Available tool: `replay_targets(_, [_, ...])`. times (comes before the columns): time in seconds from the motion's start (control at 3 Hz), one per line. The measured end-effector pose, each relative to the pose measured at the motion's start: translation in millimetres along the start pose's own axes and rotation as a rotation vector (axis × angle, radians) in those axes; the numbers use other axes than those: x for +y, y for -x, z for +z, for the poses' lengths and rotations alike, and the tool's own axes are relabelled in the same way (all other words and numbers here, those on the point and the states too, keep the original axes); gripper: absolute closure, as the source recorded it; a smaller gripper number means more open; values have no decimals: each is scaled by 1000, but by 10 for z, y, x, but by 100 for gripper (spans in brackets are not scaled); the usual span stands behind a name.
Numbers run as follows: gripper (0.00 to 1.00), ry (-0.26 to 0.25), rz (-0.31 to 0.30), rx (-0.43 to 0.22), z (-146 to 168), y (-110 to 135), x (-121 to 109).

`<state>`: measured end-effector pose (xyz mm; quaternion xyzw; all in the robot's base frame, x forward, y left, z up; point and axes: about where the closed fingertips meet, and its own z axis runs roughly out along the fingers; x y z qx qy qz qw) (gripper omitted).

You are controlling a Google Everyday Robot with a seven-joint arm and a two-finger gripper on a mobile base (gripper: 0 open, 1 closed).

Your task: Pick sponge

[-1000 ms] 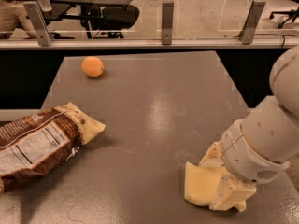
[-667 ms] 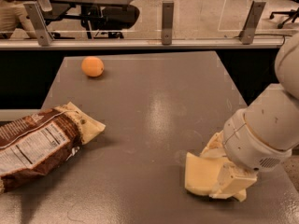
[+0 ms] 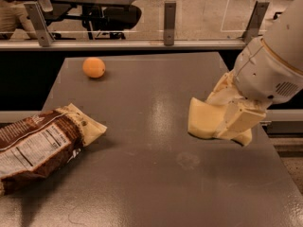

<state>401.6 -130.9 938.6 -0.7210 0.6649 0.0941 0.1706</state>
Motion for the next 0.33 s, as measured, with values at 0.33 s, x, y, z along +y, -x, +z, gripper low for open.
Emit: replay_targets(0.33, [100, 0, 0, 0, 3, 0, 3])
